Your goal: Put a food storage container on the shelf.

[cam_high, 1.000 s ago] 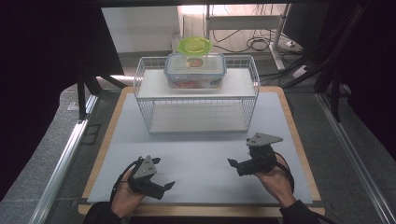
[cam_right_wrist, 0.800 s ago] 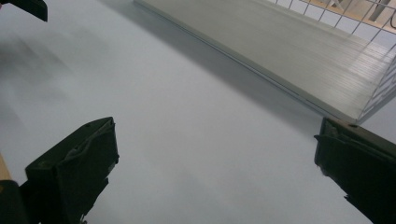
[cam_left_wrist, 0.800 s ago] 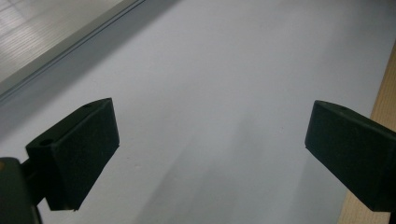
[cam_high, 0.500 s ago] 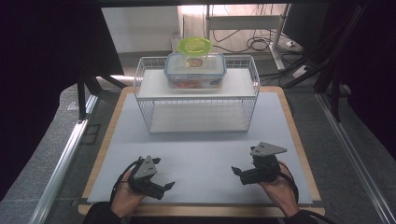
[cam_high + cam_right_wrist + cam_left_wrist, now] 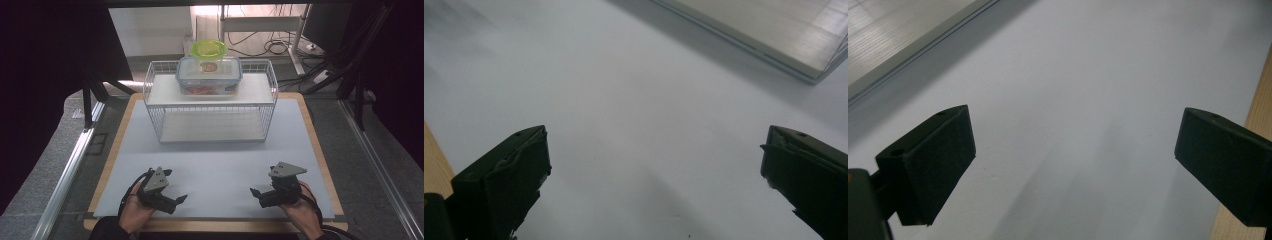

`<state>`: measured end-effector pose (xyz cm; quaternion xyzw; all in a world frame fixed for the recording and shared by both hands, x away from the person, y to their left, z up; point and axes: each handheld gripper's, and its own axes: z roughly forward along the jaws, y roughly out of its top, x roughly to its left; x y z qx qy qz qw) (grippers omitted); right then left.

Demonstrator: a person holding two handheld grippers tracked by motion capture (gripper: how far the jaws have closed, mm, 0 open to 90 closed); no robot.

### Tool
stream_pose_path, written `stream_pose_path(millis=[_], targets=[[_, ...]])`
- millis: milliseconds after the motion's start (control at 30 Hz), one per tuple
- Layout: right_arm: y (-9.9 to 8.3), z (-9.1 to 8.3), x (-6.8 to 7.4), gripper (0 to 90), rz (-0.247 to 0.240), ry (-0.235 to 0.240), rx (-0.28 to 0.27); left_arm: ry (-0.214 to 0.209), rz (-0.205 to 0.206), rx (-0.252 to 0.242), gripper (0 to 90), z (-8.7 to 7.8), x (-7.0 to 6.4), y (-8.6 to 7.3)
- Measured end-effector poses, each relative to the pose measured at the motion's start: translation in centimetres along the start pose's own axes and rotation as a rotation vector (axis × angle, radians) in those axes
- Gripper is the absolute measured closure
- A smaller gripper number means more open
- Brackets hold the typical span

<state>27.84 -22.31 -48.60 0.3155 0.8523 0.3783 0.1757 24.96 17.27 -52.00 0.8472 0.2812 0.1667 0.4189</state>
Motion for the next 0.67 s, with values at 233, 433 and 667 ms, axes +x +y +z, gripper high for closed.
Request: stream_pose_path(millis=[233,433,667], targets=[[-1.3,0.4,0.4,0.0,0.013,0.004,0.039,-0.002,0.002,0.003,2.7,0.0,0.0,0.0],[-1.9,0.8,0.8,0.0,0.008,0.004,0.083,-0.002,0.003,0.004,2.7,0.0,-0.1,0.0],[-2.1,0.7,0.5,0.0,0.038,0.011,0.089,-0.002,0.007,0.004,2.7,0.1,-0.1,0.1]])
